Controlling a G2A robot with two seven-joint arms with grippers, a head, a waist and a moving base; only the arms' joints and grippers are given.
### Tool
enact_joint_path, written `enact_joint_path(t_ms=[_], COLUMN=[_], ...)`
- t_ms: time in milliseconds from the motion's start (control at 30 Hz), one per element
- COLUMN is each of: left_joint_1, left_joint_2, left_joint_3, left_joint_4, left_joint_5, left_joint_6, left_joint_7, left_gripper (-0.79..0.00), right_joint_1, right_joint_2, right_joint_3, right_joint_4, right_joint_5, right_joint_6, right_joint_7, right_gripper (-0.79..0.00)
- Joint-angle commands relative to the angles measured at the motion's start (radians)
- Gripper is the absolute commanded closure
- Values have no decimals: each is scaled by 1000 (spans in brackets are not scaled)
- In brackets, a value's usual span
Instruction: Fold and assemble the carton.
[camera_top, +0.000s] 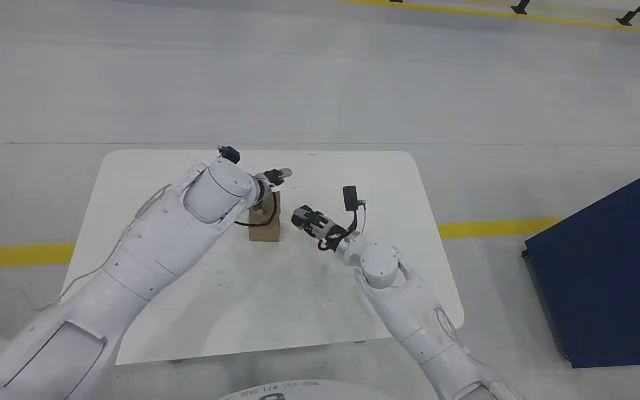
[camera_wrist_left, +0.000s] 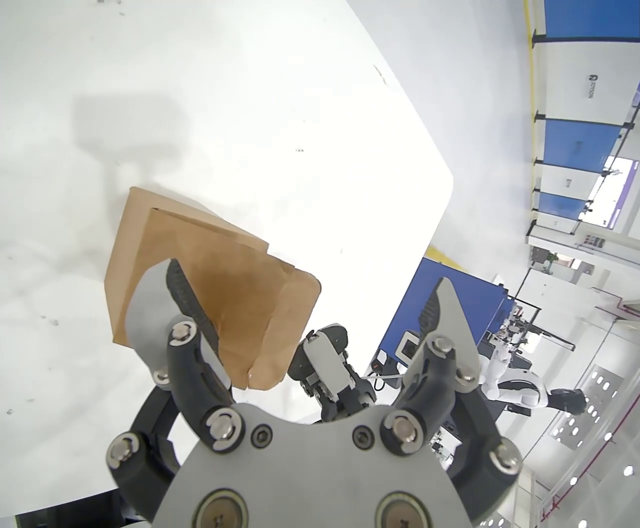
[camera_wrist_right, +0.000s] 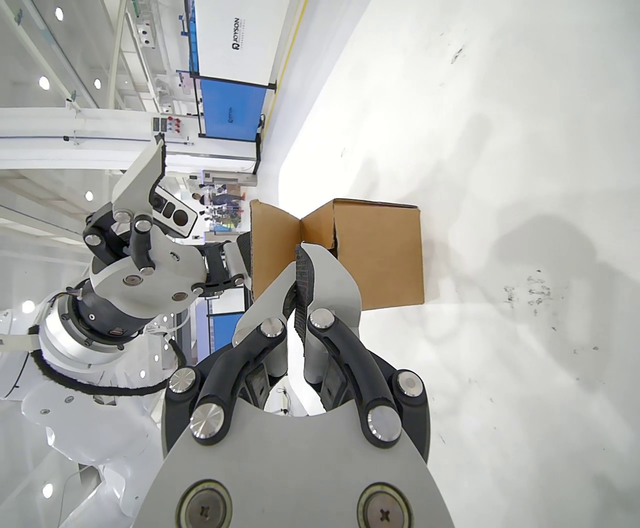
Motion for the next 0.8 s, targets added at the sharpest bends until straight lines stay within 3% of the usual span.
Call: enact_joint_path(t_ms=[0, 300, 400, 533, 667, 767], left_joint_1=[-5, -41, -59, -71, -33, -26], left_joint_2=[-6, -24, -25, 4, 66, 71], left_joint_3=[19, 63, 35, -52, -211, -231], left_joint_4=[8, 47, 39, -15, -146, -160], left_joint_5=[13, 63, 50, 57, 95, 94], left_joint_6=[2, -4, -7, -15, -25, -25], left_joint_7=[-3, -36, -46, -94, -165, -169], left_gripper=[-785, -785, -785, -785, -785, -785], right_joint_1=[1, -19, -19, -44, -62, -72], right_joint_2=[0, 1, 3, 9, 15, 16], right_joint_3=[0, 8, 19, 45, 71, 78], right_joint_4=[0, -26, -44, -91, -127, -145], right_joint_5=[0, 4, 6, -3, -2, 6], right_joint_6=[9, 20, 34, 24, 14, -5], right_joint_7=[5, 1, 6, 22, 37, 52], right_gripper=[0, 0, 0, 0, 0, 0])
